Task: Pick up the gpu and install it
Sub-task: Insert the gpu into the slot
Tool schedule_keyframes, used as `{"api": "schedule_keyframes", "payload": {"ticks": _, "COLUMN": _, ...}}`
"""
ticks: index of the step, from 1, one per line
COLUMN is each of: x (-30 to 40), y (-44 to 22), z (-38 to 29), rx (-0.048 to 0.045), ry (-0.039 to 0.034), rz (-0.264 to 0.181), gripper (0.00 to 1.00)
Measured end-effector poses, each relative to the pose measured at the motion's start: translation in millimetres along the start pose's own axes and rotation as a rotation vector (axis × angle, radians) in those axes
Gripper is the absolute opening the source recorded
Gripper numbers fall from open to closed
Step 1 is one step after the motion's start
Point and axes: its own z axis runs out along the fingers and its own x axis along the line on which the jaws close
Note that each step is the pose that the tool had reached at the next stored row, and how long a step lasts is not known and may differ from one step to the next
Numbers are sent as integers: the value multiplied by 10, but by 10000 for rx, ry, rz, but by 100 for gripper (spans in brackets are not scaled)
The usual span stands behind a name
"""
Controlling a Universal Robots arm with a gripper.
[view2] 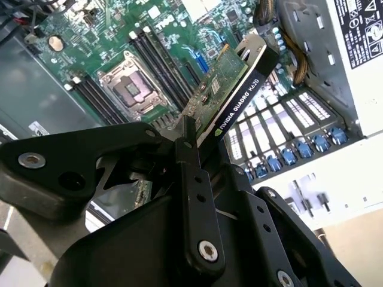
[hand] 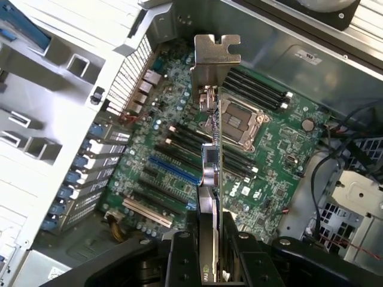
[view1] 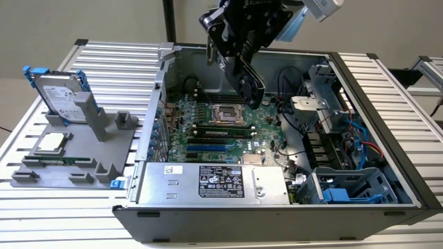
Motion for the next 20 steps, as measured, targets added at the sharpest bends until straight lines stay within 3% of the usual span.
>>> {"api": "schedule_keyframes", "payload": {"ticks": 20, "x": 1, "y": 1, "z": 0, "rx": -38, "ry": 162, "rz": -1925, "gripper": 0}}
